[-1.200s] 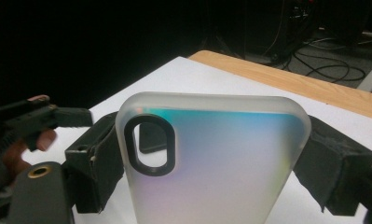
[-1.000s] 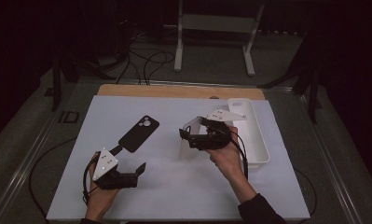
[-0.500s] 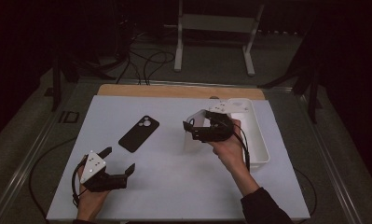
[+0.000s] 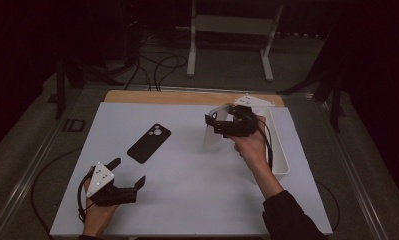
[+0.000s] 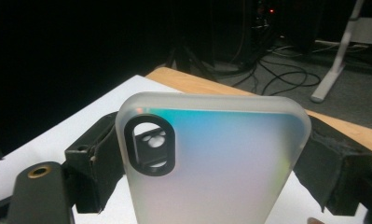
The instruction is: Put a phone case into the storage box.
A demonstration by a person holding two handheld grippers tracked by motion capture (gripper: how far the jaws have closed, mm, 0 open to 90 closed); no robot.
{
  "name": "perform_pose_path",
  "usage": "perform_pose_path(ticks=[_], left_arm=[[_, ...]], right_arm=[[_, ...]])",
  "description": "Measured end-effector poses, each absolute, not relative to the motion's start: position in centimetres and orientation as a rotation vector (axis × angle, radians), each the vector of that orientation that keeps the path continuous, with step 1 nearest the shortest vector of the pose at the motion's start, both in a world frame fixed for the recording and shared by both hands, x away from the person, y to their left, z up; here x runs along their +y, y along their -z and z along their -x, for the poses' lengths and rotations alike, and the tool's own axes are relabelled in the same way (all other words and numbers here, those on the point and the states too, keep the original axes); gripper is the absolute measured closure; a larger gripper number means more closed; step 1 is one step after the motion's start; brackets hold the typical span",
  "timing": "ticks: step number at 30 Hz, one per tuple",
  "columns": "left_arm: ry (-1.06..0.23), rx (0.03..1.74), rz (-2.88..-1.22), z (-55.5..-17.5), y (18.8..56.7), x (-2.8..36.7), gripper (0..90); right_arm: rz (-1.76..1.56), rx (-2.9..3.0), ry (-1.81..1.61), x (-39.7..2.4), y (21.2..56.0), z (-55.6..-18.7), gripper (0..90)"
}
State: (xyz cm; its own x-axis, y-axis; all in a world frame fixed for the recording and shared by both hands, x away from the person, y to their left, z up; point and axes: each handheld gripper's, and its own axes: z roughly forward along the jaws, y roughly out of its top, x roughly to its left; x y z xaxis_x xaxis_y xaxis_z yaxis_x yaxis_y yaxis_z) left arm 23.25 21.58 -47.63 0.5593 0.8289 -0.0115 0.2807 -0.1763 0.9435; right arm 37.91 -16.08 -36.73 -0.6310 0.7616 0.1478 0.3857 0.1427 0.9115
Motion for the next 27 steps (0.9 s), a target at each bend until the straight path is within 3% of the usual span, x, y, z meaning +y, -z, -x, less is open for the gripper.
perform_pose_path(ticks=[27], left_arm=[[-0.631,0.932,-1.717,-23.2,47.5,21.6,0.3]], right_arm=[[-1.128,1.981,-1.311,-17.2,36.5,-43.5,16.5]])
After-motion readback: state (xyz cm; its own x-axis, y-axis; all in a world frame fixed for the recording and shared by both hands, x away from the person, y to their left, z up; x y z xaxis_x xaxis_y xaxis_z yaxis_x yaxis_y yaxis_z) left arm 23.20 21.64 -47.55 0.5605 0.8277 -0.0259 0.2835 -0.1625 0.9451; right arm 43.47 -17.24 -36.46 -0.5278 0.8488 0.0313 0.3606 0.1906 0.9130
